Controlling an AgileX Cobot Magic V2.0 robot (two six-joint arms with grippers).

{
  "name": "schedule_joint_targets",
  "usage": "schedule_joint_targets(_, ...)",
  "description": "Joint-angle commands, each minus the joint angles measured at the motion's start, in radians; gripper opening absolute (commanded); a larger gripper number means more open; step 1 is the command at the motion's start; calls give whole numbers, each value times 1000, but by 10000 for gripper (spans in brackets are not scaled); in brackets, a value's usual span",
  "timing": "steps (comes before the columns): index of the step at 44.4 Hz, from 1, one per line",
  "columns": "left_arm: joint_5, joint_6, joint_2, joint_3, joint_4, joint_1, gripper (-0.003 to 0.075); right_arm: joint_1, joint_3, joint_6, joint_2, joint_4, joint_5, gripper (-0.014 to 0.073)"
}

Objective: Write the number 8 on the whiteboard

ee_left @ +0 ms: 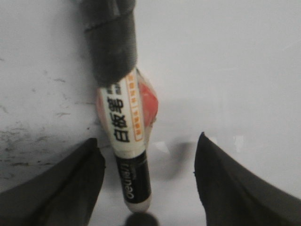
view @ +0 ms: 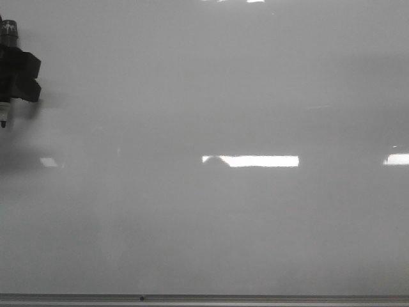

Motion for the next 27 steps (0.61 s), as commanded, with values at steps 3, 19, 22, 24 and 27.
schedule_joint_targets(3, -84, -4, -11, -39, -12, -4, 291, -9, -25, -10, 10, -10, -67, 624)
schedule_joint_targets(19, -79, -4, -17, -40, 0, -4, -20, -9, -31, -10, 10, -10, -64, 624)
schedule_joint_targets(22, -45, -4, -34, -47, 15, -4, -19, -9, -47, -10, 10, -10, -44, 624)
schedule_joint_targets(24, 1, -4, -55, -58, 33, -4, -19, -9, -64, -10, 10, -10, -20, 624)
schedule_joint_targets(27, 71, -2, -82, -78, 68, -4, -19, -9, -95, -10, 10, -10, 22, 624)
